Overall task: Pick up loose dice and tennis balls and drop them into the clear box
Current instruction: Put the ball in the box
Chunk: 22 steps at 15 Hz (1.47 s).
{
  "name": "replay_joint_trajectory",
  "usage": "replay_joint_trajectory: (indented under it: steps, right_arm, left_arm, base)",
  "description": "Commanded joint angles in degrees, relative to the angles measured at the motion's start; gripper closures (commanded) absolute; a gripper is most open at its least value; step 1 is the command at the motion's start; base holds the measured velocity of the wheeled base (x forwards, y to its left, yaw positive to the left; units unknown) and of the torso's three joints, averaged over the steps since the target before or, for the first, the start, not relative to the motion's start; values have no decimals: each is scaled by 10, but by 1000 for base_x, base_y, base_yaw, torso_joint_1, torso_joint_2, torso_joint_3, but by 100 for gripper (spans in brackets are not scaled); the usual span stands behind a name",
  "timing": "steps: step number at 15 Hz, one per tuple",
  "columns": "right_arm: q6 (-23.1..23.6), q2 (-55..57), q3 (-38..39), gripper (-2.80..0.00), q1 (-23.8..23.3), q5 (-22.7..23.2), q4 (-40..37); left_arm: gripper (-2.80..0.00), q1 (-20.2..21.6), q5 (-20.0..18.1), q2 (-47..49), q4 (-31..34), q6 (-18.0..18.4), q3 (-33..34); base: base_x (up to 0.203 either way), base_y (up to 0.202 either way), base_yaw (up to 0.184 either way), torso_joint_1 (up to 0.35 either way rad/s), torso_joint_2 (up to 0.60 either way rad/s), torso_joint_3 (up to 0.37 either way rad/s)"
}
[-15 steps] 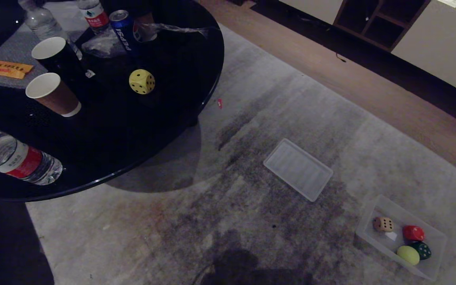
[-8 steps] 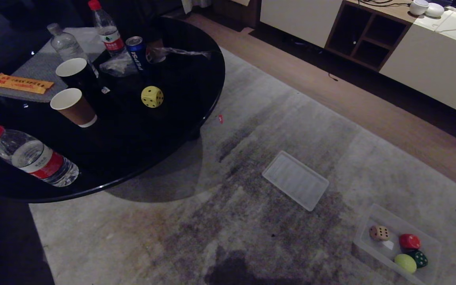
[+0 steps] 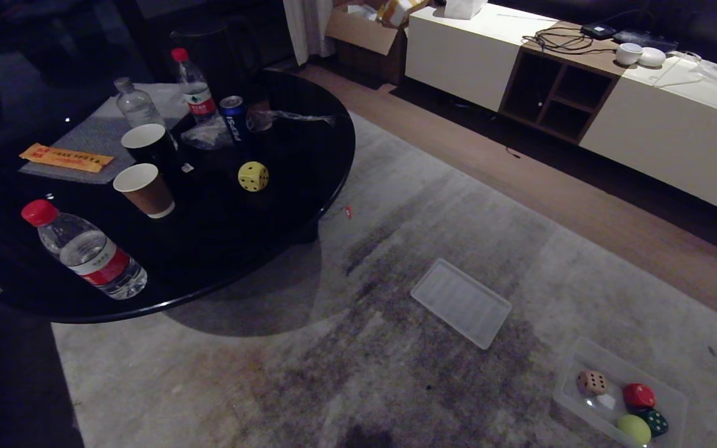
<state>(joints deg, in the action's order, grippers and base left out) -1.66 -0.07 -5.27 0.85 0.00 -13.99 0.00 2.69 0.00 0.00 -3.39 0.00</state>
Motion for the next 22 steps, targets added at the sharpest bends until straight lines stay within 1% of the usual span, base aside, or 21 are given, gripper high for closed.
replay_joint_trajectory:
  steps: [1,4,9,13,15,22]
  right_arm:
    - [0,1,0,0,0,0,-1]
    - [0,1,0,0,0,0,-1]
    - [0,1,0,0,0,0,-1]
    - [0,1,0,0,0,0,-1]
    - [0,2,0,0,0,0,-1]
    - [0,1,0,0,0,1,-1]
  left_arm:
    - [0,0,0,1,0,0,1]
    - [0,0,0,1,0,0,1]
    - [0,0,4,1,-1,-13,1]
    - [0,0,4,1,-1,-11,1]
    - [0,0,-1,1,0,0,1]
    - [0,0,-1,1,0,1,1]
  base:
    - [0,0,0,0,2,205]
    - [0,0,0,2,3,203]
    - [0,0,0,2,-2,205]
    - [0,0,0,1,-1,202]
    - [0,0,0,7,-2,203]
    - [0,0,0,1,1,34]
